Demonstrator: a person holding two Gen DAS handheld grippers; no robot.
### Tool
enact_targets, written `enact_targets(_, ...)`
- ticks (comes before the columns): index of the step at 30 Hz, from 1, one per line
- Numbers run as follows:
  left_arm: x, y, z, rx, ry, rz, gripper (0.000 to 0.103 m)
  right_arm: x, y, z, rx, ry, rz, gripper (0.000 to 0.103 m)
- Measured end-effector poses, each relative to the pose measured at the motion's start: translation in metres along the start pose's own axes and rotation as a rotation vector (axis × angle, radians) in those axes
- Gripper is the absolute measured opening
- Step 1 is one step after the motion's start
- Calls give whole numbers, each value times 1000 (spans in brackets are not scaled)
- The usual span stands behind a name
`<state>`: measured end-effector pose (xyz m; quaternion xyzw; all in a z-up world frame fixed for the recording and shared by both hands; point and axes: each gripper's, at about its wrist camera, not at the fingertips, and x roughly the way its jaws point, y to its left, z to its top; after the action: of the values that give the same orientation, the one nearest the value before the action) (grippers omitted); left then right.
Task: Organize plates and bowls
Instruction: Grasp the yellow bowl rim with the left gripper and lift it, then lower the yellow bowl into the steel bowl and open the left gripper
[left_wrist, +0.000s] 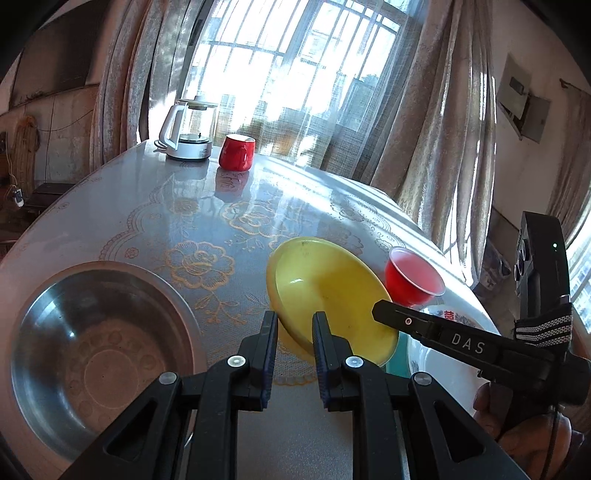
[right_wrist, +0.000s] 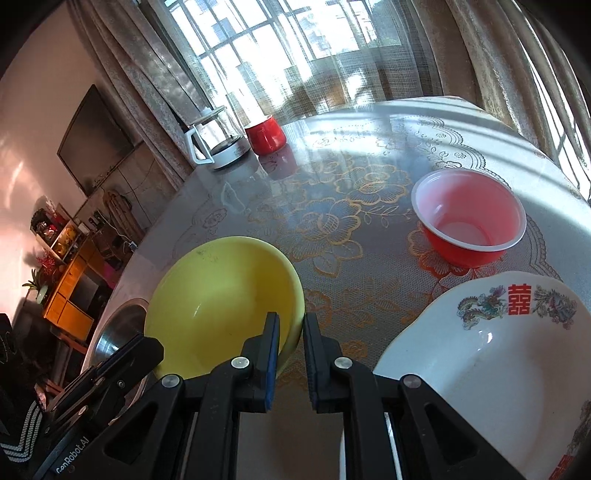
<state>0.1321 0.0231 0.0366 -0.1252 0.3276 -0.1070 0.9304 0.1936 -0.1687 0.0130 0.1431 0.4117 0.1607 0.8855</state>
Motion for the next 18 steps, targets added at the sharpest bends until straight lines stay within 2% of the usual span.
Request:
enact_targets(8,-46,38,-10,-42,-50,68,19,-3,47,-12,-66,-9,95,13)
enact_targets(18,-92,96,-19,-139,-97,154,19,13,115,-25,-149,18,214,13)
